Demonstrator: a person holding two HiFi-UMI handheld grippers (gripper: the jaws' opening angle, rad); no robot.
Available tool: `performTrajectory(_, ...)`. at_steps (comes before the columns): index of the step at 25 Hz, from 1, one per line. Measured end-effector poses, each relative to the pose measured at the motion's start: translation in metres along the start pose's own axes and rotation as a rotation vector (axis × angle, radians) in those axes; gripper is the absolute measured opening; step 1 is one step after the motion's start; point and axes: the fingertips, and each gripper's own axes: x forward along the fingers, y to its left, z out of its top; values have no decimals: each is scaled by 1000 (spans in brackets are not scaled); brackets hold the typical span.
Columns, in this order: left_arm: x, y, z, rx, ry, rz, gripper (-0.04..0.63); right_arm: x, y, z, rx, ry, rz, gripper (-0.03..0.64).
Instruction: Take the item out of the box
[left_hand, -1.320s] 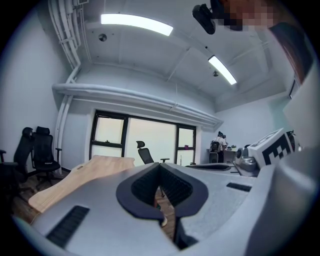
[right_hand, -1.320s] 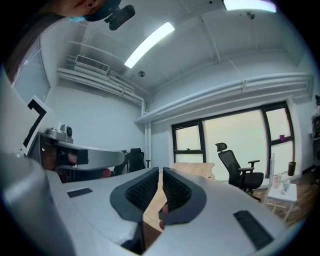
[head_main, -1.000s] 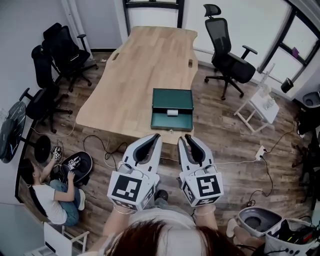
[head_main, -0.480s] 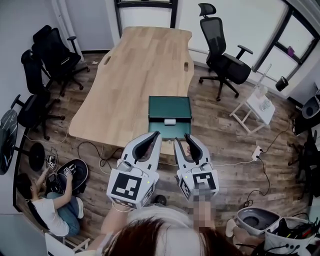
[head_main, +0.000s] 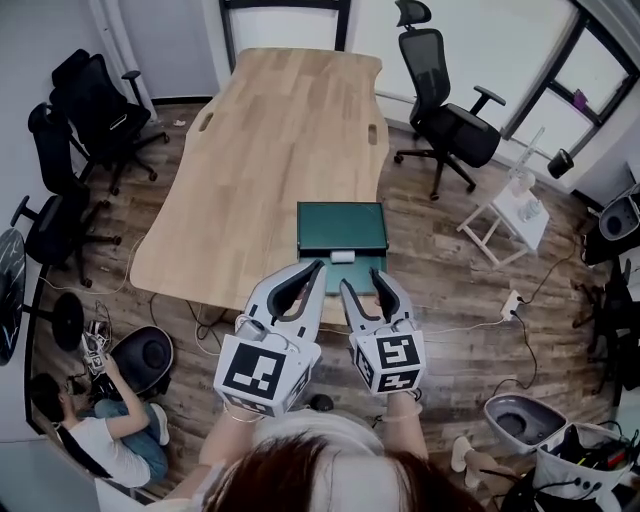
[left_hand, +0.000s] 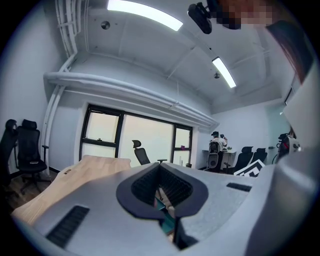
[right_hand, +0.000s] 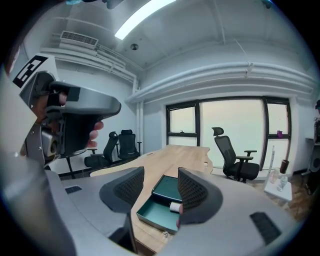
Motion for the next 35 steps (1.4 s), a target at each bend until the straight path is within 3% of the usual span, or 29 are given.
performTrajectory(11,24,31,-4,-15,24,-34,8,67,-24,-65,53,213,-56,273)
performTrajectory(18,40,49,-14,-24,54,-44,8,102,-33,-114,54,374,-47,299)
performTrajectory(35,80,73,-28,-50,102,-103,8,153,-58,-186,115,664,-81,336)
